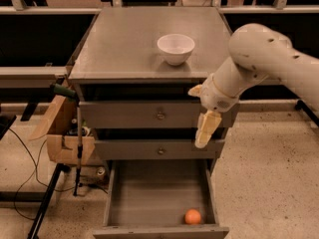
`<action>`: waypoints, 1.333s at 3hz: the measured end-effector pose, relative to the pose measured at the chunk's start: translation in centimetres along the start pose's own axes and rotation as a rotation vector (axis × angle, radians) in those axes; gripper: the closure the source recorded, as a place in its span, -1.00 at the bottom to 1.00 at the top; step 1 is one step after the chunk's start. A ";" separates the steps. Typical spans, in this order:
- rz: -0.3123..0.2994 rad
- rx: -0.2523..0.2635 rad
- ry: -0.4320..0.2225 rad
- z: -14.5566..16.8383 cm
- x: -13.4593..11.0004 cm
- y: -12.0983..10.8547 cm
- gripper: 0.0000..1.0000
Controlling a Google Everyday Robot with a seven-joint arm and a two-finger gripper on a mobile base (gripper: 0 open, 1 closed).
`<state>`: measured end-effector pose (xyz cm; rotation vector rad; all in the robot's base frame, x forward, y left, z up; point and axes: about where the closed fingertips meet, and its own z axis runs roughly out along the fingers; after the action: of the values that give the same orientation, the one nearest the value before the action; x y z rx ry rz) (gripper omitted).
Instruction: Open top drawer
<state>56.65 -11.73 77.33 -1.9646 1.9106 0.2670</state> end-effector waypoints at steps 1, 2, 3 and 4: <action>0.027 -0.008 -0.014 3.6 0.7 -2.0 -1.00; 0.068 0.034 -0.038 6.2 1.5 -5.0 -1.00; 0.085 0.073 -0.057 7.7 1.8 -7.5 -1.00; 0.097 0.083 -0.068 9.2 2.1 -9.4 -1.00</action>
Offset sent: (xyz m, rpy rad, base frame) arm 0.1017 0.0123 -0.0753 0.0888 -0.0469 -0.1399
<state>67.25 -9.94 69.45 -1.7902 1.9444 0.2739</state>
